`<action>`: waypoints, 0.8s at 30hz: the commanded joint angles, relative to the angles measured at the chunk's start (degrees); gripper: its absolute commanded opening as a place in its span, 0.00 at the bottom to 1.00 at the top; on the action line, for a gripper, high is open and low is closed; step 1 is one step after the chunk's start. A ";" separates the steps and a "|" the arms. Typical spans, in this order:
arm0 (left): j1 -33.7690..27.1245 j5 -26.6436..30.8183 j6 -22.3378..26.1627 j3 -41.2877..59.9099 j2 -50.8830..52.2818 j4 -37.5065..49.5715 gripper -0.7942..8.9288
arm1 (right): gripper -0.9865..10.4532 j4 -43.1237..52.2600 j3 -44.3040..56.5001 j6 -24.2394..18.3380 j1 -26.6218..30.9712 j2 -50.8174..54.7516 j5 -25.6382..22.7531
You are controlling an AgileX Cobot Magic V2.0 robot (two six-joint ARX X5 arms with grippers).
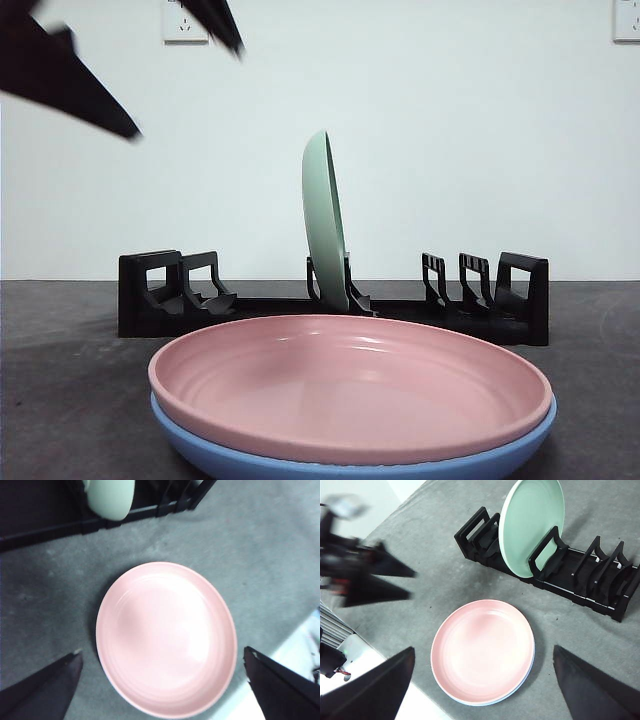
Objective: Place the plate
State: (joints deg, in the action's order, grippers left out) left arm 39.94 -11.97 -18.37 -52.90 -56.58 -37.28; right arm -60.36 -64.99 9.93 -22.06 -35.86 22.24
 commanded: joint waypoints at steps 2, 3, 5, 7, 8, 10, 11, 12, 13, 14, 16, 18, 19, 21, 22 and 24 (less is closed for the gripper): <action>0.52 -0.11 1.33 -1.16 6.84 -2.49 0.63 | 0.47 1.07 -0.90 1.66 -0.20 -0.37 -0.07; 0.52 -0.11 1.66 -1.18 8.59 -3.30 0.63 | 0.47 1.22 -0.90 1.88 -0.20 -0.37 0.20; 0.52 -0.11 2.51 -1.20 12.57 -5.33 0.63 | 0.47 1.64 -0.90 2.16 -0.20 -0.37 0.42; 0.52 -0.09 2.93 -1.38 15.91 -7.50 0.63 | 0.47 2.19 -0.90 2.71 -0.20 -0.44 0.44; 0.52 -0.09 2.91 -1.62 17.53 -8.66 0.62 | 0.47 2.80 -0.90 3.17 -0.20 -0.74 0.46; 0.50 0.07 2.86 -2.47 20.31 -11.17 0.61 | 0.47 4.31 -0.90 4.17 -0.20 -1.51 1.40; 0.50 0.35 2.73 -3.08 21.55 -12.50 0.61 | 0.47 5.09 -0.90 4.59 -0.20 -2.14 2.62; 0.50 0.66 2.69 -3.78 22.47 -13.62 0.59 | 0.47 5.90 -0.90 4.85 -0.20 -2.86 3.89; 0.50 1.33 2.67 -4.72 23.34 -14.93 0.58 | 0.47 6.82 -0.92 5.11 -0.22 -3.87 5.42; 0.50 2.05 2.67 -5.81 24.00 -16.31 0.58 | 0.47 7.80 -0.92 5.31 -0.26 -5.01 7.04; 0.50 2.71 2.73 -8.09 24.63 -18.84 0.58 | 0.47 9.64 -0.92 5.81 -0.26 -7.56 9.66; 0.52 2.99 2.91 -10.58 24.81 -21.38 0.58 | 0.47 11.78 -0.94 6.47 -0.33 -10.64 12.07; 0.50 3.10 2.93 -11.74 24.81 -22.58 0.58 | 0.47 12.76 -1.03 6.84 -0.33 -12.20 13.00; 0.52 3.15 2.95 -14.08 24.81 -24.98 0.58 | 0.47 15.98 -1.05 7.67 -0.35 -15.82 14.93; 0.52 3.15 2.97 -15.08 24.81 -25.94 0.58 | 0.47 17.73 -1.11 7.91 -0.35 -17.68 15.63; 0.52 3.15 3.19 -16.74 24.85 -27.52 0.58 | 0.47 20.72 -1.62 8.81 -0.35 -21.57 16.50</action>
State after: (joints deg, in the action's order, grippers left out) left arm 40.01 -8.95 -16.01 -68.29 -31.42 -64.95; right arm -40.75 -65.10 17.30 -22.11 -56.10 38.24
